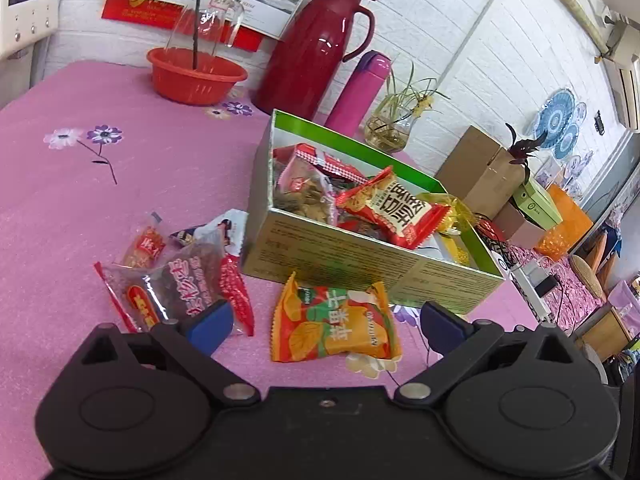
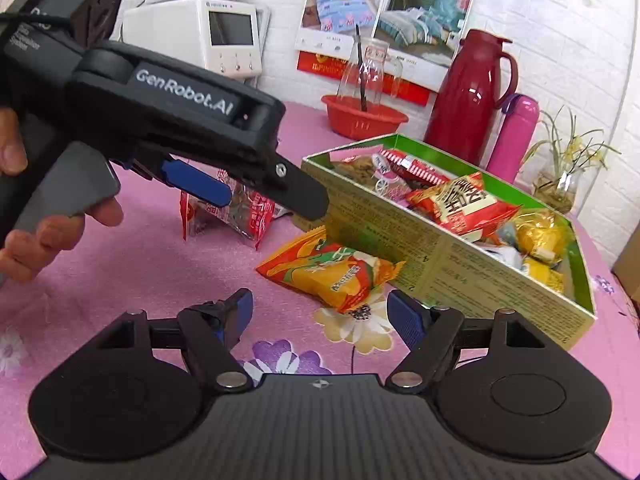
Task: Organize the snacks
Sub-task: 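Move the left gripper back to the orange chip bag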
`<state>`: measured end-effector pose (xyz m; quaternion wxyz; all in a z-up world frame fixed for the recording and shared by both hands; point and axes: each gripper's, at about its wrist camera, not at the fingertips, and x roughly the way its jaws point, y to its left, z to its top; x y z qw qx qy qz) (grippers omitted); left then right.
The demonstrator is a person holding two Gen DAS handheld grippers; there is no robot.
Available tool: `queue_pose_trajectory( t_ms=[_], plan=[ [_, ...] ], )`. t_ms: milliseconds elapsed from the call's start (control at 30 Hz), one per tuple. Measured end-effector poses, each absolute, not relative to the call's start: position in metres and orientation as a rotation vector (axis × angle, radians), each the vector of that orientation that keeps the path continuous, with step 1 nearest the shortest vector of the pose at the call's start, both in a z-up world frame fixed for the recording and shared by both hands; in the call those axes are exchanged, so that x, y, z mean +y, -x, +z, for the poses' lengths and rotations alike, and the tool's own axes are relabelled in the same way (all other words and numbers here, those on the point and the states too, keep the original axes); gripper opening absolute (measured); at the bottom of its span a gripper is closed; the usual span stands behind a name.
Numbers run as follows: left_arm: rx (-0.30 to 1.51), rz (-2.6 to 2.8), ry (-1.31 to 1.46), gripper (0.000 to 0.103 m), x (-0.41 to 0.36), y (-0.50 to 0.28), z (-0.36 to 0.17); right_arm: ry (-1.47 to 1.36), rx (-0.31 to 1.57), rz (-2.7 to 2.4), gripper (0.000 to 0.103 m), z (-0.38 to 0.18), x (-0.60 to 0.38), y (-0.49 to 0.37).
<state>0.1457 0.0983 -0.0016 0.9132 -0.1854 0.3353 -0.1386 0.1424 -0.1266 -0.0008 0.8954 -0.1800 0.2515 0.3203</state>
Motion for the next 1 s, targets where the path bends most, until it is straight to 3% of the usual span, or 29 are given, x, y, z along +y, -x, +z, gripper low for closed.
queue_pose_trajectory(
  t_ms=[667, 867, 1000],
  plan=[
    [0.646, -0.325, 0.469, 0.103, 0.148, -0.144, 0.009, 0.368, 0.543, 0.689, 0.103, -0.012, -0.108, -0.164],
    [0.706, -0.4, 0.454, 0.09, 0.135, -0.147, -0.002, 0.35, 0.556, 0.665, 0.103, -0.012, -0.11, -0.18],
    [0.718, -0.408, 0.418, 0.09, 0.124, -0.149, -0.004, 0.389, 0.508, 0.69, 0.103, -0.013, -0.106, -0.193]
  ],
)
